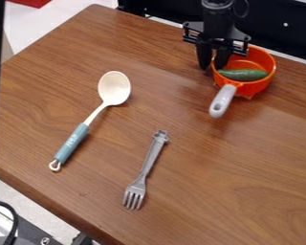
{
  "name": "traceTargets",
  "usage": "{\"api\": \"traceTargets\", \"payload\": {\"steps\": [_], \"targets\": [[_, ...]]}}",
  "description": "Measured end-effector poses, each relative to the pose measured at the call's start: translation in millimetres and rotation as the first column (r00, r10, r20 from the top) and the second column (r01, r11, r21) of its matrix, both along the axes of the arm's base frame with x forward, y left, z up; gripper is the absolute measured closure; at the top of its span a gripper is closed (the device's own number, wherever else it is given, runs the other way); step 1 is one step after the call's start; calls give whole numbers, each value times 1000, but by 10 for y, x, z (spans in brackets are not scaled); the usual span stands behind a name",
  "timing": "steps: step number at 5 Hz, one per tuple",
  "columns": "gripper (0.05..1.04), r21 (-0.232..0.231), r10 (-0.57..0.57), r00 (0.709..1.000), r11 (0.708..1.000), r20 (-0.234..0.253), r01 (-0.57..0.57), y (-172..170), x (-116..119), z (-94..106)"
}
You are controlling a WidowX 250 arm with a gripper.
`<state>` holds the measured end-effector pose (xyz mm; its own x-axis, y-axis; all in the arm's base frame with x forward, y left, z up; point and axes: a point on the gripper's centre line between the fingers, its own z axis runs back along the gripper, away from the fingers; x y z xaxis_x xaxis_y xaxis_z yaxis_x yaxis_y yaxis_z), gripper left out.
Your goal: Pick and move container to top right side of table
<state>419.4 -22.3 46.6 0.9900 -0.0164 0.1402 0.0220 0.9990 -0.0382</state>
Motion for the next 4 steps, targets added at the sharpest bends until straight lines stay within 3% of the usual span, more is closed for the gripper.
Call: {"api": "traceTargets", "payload": {"steps": [2,4], "targets": [[115,-28,9,1000,1000,-7,-10,3,-55,42],[86,-51,14,999,999,38,-12,-16,-109,217]]}}
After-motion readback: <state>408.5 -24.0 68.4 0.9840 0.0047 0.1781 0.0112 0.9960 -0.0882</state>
